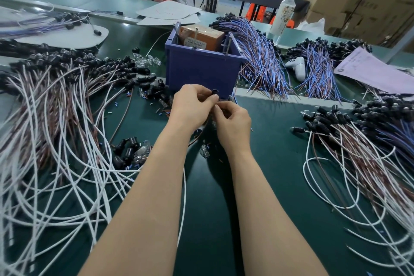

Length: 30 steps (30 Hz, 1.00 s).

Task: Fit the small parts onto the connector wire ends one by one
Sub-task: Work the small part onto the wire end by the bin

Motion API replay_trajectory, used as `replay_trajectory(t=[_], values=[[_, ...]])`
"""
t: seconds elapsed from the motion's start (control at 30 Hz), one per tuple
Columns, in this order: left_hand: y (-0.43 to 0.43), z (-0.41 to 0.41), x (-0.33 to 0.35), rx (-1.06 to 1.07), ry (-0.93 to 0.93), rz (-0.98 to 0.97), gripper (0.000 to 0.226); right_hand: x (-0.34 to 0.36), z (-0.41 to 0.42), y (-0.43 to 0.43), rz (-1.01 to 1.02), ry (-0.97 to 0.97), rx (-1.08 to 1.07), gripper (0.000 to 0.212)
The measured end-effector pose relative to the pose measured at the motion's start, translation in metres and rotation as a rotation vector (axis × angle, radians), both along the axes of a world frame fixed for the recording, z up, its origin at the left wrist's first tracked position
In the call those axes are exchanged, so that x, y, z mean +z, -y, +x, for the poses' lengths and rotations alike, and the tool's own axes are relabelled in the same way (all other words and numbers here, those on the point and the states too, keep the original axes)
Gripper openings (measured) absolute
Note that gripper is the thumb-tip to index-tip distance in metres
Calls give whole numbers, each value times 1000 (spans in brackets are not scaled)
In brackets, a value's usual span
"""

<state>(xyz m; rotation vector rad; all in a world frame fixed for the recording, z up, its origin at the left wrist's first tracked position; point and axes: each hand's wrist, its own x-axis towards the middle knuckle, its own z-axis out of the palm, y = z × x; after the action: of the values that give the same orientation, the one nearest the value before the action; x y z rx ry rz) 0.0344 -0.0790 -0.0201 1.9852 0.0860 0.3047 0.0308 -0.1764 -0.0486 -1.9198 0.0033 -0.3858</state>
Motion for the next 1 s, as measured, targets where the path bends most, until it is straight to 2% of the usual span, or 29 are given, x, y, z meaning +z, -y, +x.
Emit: replay_trajectory(t=[0.13,0.4,0.73,1.0], values=[[3,0,0,14,50,155,25,1,-1,-1,5,19,-11,14],[5,-1,1,-45,70,225,18,3,-2,1,22,9,-11,15],[1,2,-2,79,39,51,24,-1,2,-8,139,-61,22,15],[6,4,-3,27,31,175,22,-2,1,-5,121,-66,14,14]])
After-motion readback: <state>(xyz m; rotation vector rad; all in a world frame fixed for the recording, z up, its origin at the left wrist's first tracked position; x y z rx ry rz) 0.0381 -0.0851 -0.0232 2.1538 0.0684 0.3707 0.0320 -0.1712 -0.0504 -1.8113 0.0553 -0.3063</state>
